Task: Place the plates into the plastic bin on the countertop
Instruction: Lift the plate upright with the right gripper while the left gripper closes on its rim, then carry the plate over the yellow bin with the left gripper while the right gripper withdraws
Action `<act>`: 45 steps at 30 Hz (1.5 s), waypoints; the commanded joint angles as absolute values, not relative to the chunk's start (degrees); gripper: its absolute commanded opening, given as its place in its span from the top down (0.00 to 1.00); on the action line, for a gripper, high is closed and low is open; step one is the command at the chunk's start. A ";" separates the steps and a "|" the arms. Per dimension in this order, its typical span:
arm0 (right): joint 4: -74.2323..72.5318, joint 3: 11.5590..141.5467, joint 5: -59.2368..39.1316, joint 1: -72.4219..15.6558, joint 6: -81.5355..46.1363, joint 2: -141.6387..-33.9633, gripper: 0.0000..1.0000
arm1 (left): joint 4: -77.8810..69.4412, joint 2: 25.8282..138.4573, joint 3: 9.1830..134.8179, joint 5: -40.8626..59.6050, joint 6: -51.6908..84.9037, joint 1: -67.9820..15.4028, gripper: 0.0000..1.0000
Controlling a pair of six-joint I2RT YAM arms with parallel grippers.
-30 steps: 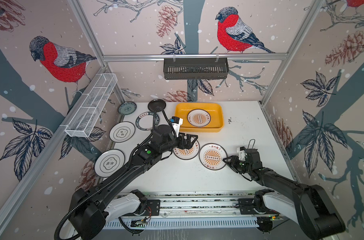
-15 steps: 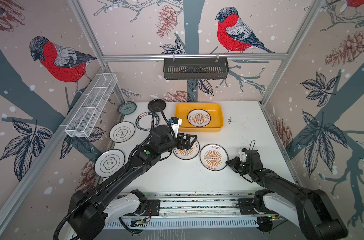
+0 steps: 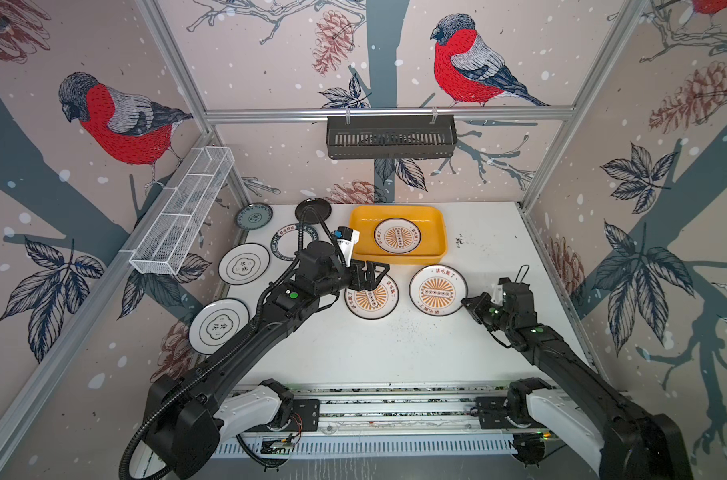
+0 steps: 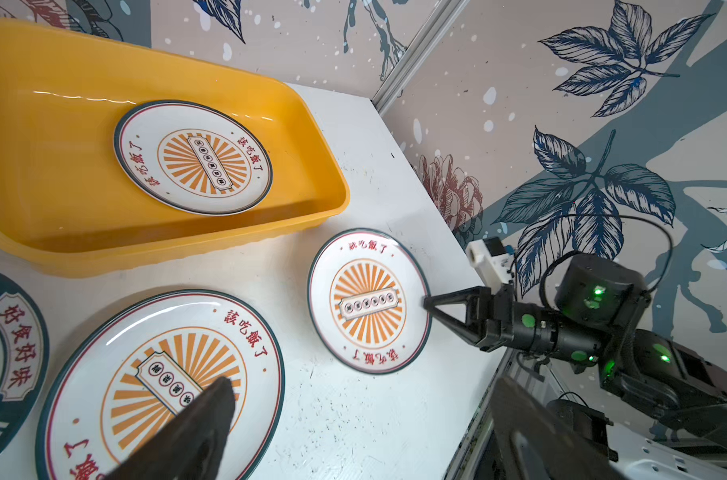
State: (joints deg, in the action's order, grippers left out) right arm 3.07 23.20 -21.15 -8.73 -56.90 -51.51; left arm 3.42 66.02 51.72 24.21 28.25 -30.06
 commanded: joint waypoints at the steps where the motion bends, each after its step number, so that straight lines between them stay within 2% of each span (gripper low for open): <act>1: 5.16 27.80 -20.86 -7.04 -54.86 -50.11 0.98 | 1.63 67.19 53.31 28.04 29.02 -29.00 0.04; 6: 5.23 35.05 -22.90 -4.83 -53.67 -51.35 0.99 | -0.18 72.13 56.33 30.77 30.51 -27.82 0.05; 18: -1.65 47.74 -32.40 -7.66 -54.00 -64.90 0.99 | -7.26 86.67 65.17 32.21 36.82 -27.65 0.10; 28: -6.15 51.43 -36.01 -8.16 -53.81 -71.41 0.99 | -14.16 96.26 72.29 30.39 41.68 -26.60 0.14; 30: -7.28 53.00 -36.21 -8.51 -54.57 -73.55 0.99 | -14.08 98.68 74.58 31.53 42.40 -25.91 0.18; 33: -9.39 55.00 -35.59 -10.36 -55.70 -75.79 0.99 | -13.72 102.05 78.02 35.17 43.13 -24.60 0.34; 36: -11.24 56.33 -34.57 -11.58 -56.75 -78.33 0.99 | -14.54 103.58 79.32 35.96 44.24 -23.27 0.44; 40: -12.48 57.62 -33.28 -12.44 -57.22 -80.90 0.99 | -20.18 103.88 77.91 38.80 46.69 -20.94 0.46; 45: -13.45 58.18 -30.85 -13.68 -58.10 -82.82 0.99 | -18.18 104.59 78.70 41.86 45.66 -19.22 0.47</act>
State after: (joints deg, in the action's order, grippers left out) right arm -8.58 57.60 -32.42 -13.28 -56.84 -82.24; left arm -15.66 104.42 78.19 38.24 45.58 -19.51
